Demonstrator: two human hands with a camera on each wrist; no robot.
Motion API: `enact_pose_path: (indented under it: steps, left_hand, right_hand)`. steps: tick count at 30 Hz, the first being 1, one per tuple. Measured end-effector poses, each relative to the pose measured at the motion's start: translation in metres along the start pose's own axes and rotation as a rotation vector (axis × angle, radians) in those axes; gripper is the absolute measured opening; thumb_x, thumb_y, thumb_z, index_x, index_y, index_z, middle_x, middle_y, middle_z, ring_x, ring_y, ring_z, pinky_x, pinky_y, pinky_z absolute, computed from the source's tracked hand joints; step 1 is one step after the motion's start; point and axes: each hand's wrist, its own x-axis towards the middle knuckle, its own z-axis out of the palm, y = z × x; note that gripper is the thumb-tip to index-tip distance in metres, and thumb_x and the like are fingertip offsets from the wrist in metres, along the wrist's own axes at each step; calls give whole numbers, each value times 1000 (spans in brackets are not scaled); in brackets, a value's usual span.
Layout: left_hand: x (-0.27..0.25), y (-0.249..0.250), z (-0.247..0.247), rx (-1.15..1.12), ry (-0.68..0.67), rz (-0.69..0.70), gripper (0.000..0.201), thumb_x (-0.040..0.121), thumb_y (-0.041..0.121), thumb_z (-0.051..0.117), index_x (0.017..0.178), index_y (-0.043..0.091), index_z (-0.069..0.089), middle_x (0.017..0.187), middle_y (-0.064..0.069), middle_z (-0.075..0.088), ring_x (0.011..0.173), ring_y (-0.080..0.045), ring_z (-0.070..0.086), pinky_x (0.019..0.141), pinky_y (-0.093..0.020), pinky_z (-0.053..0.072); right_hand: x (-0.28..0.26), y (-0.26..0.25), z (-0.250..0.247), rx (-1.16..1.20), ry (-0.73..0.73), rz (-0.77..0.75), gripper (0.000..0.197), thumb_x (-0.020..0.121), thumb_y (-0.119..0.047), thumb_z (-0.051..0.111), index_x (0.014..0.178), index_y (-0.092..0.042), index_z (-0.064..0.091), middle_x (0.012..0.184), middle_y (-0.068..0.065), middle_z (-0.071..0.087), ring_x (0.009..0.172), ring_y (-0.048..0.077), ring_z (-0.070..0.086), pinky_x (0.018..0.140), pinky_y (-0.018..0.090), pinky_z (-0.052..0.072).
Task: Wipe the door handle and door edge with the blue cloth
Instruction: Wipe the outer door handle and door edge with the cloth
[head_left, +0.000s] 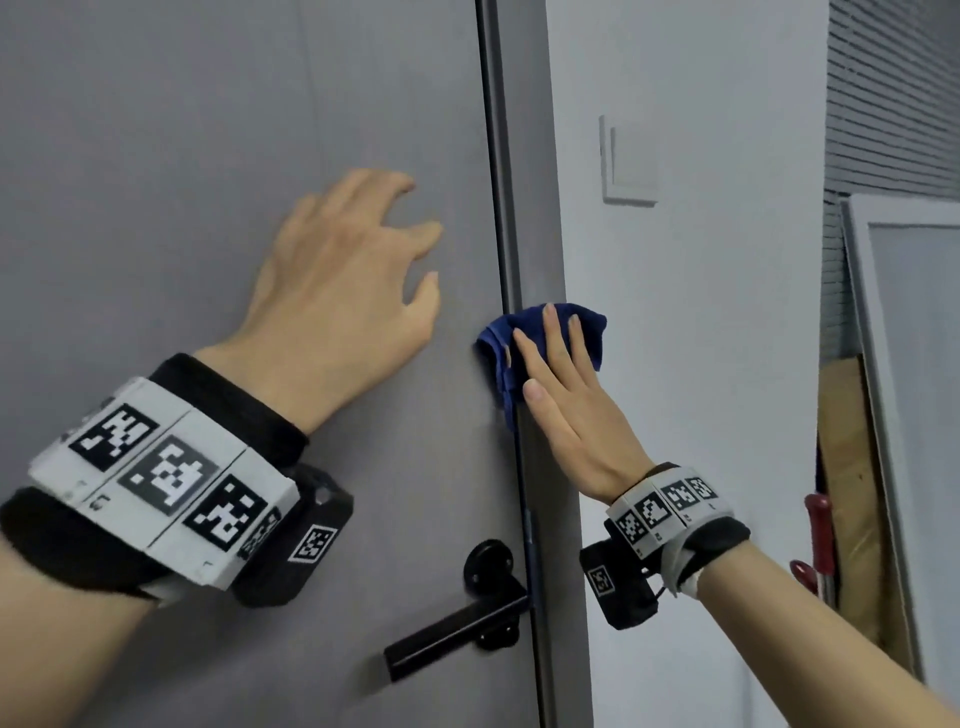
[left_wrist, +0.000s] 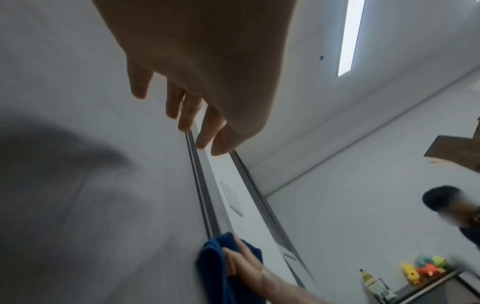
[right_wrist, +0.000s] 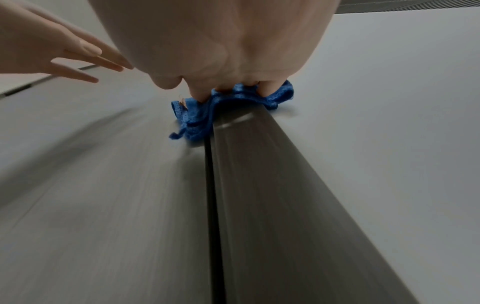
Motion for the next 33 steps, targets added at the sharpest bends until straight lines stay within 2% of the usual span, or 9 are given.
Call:
enact_pose_path:
  steps: [5, 9, 12, 14, 18, 20, 23, 28, 33]
  left_hand:
    - [55, -27, -20, 231, -105, -68, 71, 88, 31, 55, 152, 11, 32, 164, -18, 8, 154, -31, 3, 119, -62, 12]
    - [102, -41, -38, 238, -181, -57, 78, 86, 31, 55, 154, 9, 25, 165, -20, 1, 154, -31, -3, 119, -63, 6]
    - [127, -42, -46, 182, -230, -40, 75, 87, 31, 53, 154, 10, 26, 166, -18, 2, 154, -30, -1, 120, -62, 7]
    - [126, -40, -44, 122, -234, -24, 71, 87, 29, 53, 152, 10, 31, 166, -17, 6, 155, -30, 2, 121, -60, 8]
    - [94, -33, -25, -119, -189, 83, 39, 84, 11, 55, 122, 5, 63, 147, -16, 47, 147, -32, 32, 114, -48, 32]
    - [59, -22, -12, -267, -314, 106, 28, 80, 7, 54, 104, 8, 70, 120, -8, 64, 123, -29, 56, 93, -42, 49]
    - [7, -3, 12, -368, -690, 10, 27, 84, 19, 48, 100, 18, 70, 97, 4, 65, 93, -22, 64, 69, -37, 53]
    - [-72, 34, 50, -316, -1224, -231, 27, 93, 39, 47, 80, 17, 53, 88, 0, 64, 85, -28, 63, 69, -36, 49]
    - [-120, 67, 74, -124, -1389, -280, 28, 97, 43, 54, 105, 20, 68, 101, -4, 71, 96, -28, 67, 74, -35, 47]
  right_hand:
    - [57, -18, -41, -7, -10, 5, 55, 106, -46, 17, 159, -34, 6, 165, -17, -21, 151, 9, -27, 115, 8, -13]
    - [105, -36, -75, -17, -9, 15, 58, 105, -48, 16, 160, -30, 10, 167, -14, -18, 152, 10, -25, 121, 18, -10]
    - [131, -45, -98, -14, 1, 35, 55, 107, -42, 22, 160, -27, 18, 168, -12, -13, 154, 12, -20, 125, 24, -1]
    - [129, -46, -100, -14, 4, 41, 53, 108, -36, 28, 160, -25, 20, 169, -9, -10, 155, 14, -18, 122, 18, -4]
    - [82, -47, -74, 12, -98, 103, 56, 108, -29, 36, 160, -23, 17, 168, -4, -15, 155, 20, -19, 123, 22, -10]
    - [37, -45, -52, 3, -158, 155, 57, 107, -26, 40, 160, -21, 19, 169, 0, -14, 155, 23, -17, 125, 27, -8]
    - [-26, -37, -18, -4, -201, 239, 56, 103, -27, 42, 157, -21, 29, 168, 4, -1, 153, 31, 4, 125, 36, 9]
    - [-96, -11, 28, 84, -210, 324, 55, 96, -17, 51, 150, -20, 44, 154, 8, 24, 134, 33, 33, 114, 35, 33]
    - [-133, 18, 57, 190, -191, 300, 72, 76, 12, 66, 142, -15, 55, 141, 9, 34, 123, 27, 44, 105, 37, 47]
